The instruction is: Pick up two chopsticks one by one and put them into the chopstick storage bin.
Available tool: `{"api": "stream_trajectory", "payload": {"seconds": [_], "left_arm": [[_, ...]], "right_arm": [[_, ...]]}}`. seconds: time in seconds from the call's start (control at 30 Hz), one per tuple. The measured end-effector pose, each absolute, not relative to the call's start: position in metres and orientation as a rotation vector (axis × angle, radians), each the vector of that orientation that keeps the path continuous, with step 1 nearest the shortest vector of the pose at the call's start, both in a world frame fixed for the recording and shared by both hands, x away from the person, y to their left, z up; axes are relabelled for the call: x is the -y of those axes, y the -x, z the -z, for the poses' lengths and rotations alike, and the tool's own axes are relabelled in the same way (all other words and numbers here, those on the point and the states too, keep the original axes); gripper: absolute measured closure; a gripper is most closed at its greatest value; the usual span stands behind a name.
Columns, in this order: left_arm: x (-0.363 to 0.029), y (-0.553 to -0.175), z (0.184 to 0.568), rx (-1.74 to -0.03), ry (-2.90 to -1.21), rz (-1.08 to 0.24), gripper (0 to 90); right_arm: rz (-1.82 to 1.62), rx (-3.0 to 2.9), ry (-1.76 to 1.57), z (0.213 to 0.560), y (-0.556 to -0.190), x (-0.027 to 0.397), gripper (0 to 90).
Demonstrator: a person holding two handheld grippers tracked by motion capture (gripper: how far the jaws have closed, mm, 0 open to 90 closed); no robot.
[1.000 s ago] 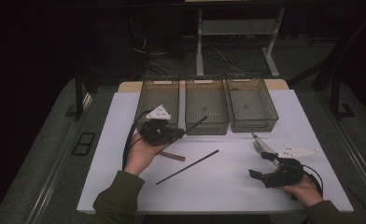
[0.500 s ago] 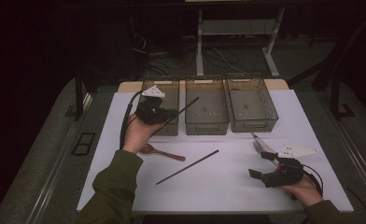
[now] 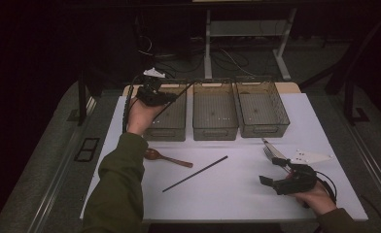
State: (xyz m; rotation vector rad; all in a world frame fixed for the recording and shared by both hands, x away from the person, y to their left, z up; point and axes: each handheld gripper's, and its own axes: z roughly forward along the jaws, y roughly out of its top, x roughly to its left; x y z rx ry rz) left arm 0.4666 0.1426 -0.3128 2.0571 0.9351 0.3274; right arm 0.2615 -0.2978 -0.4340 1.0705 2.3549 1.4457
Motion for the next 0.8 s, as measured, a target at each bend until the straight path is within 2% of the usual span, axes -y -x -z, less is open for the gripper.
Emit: {"api": "stream_trajectory", "payload": {"seconds": [0.43, 0.8], "left_arm": [[-0.160, -0.513, 0.338, -1.110, -2.013, -0.387, 85.7], [-0.158, -0.527, 0.361, -1.168, -2.028, -0.391, 85.6]], "right_arm": [[-1.459, -2.354, -1.064, 0.433, -0.260, 0.299, 8.5], [-1.471, -2.357, -1.055, 0.433, -0.260, 0.300, 8.5]]}}
